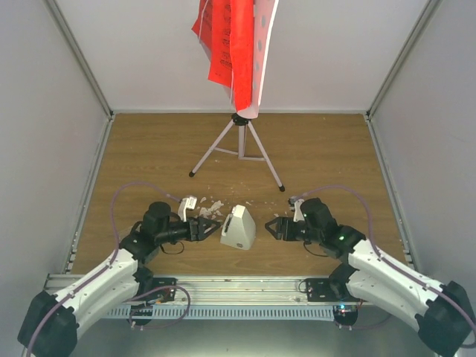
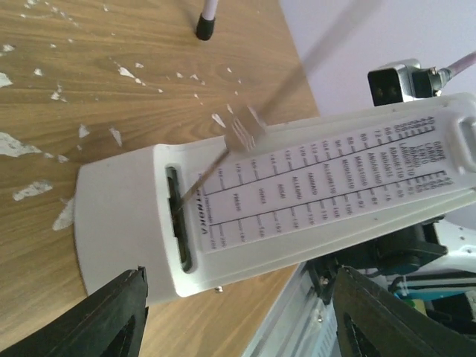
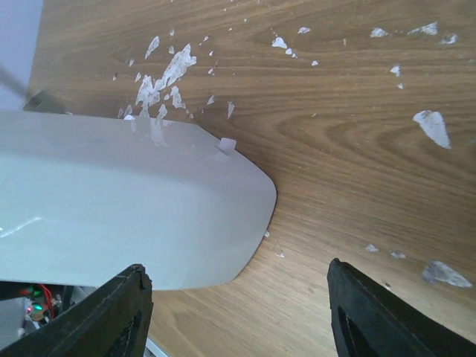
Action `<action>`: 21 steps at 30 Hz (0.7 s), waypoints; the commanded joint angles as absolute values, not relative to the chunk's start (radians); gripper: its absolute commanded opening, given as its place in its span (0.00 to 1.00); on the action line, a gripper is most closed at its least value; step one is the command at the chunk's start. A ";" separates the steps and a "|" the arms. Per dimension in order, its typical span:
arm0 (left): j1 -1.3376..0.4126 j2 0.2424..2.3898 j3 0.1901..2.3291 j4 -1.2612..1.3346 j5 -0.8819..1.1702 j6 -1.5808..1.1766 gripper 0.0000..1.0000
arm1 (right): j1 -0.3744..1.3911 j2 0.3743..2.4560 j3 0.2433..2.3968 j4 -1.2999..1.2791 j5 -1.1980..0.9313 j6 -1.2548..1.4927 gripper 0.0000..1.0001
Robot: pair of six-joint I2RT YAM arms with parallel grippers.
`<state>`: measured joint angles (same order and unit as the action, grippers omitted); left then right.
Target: Pack up the instrument practice props
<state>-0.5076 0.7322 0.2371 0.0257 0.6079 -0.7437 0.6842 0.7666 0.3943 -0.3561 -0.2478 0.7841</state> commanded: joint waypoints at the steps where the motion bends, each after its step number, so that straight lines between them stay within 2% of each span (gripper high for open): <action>1: -0.518 0.756 0.174 0.160 0.543 -0.830 0.66 | 0.680 0.847 0.387 -0.229 -0.296 0.845 0.61; 3: -0.518 0.804 0.151 0.175 0.544 -0.844 0.62 | 0.681 0.892 0.380 -0.197 -0.312 0.852 0.54; 8: -0.524 0.861 0.140 0.207 0.550 -0.803 0.59 | 0.680 0.954 0.372 -0.137 -0.314 0.853 0.53; 12: -0.525 0.954 0.167 0.255 0.629 -0.756 0.57 | 0.680 1.017 0.369 -0.092 -0.322 0.851 0.50; 16: -0.531 1.021 0.170 0.315 0.661 -0.741 0.52 | 0.682 1.081 0.373 -0.064 -0.328 0.851 0.48; 21: -0.531 1.061 0.170 0.383 0.686 -0.740 0.52 | 0.684 1.113 0.370 -0.030 -0.328 0.859 0.47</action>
<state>-0.5228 1.0409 0.1482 0.2546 0.6430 -0.7628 0.6842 1.0966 0.3805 -0.0921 -0.3210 0.8467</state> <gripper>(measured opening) 0.517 0.477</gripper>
